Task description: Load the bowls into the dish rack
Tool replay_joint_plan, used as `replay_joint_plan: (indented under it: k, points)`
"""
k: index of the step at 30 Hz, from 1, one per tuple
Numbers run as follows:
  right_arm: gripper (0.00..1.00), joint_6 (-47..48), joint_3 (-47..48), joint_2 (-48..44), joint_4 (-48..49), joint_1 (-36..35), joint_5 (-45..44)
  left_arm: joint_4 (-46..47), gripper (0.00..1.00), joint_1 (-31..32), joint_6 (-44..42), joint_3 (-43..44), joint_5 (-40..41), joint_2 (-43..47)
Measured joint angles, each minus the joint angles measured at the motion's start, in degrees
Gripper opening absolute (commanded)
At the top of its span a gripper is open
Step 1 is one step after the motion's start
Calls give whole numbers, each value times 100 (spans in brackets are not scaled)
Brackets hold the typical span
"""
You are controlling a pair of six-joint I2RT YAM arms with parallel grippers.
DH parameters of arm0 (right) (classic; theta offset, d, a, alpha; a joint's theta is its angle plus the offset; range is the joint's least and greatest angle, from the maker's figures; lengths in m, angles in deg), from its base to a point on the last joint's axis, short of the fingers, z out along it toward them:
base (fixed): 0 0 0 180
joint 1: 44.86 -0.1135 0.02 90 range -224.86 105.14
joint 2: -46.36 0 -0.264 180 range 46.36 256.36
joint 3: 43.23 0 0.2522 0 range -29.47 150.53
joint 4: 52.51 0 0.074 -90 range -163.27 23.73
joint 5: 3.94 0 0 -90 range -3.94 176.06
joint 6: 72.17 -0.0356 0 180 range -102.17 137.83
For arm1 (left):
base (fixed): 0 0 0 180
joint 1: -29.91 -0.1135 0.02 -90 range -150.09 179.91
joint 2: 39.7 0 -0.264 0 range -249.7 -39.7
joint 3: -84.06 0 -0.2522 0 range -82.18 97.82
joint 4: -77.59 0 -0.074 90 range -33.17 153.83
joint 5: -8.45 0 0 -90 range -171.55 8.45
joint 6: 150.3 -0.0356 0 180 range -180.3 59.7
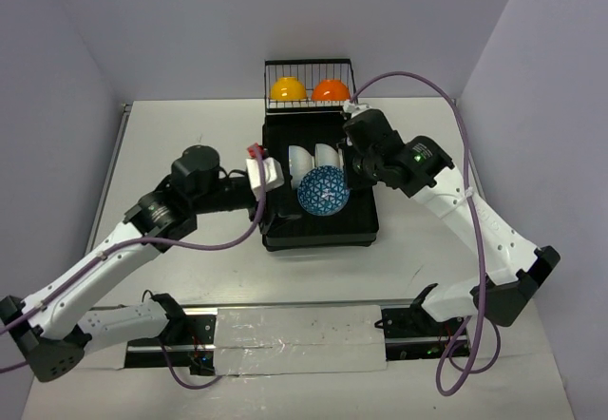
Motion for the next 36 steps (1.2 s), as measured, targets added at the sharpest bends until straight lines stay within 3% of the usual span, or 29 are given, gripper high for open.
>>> replay_joint_plan:
  k: [10,13,16,19,36]
  points:
    - [0,120,-101,-66,149,151,155,-732,81,837,-1449,774,380,-1069]
    - [0,142,-101,-66,177,164,192,-975,76,973,-1812,953,542,-1353]
    - [0,168,-101,-66,199,168,214,-1268,64,1038,-2083,1137,640,-1622]
    - [0,208,-101,-66,205,175,212,-1519,57,1045,-2243,1379,656,-1934]
    - [0,337,-101,-66,214,177,133,-2120,38,1049,-2275,2100,780,-2900]
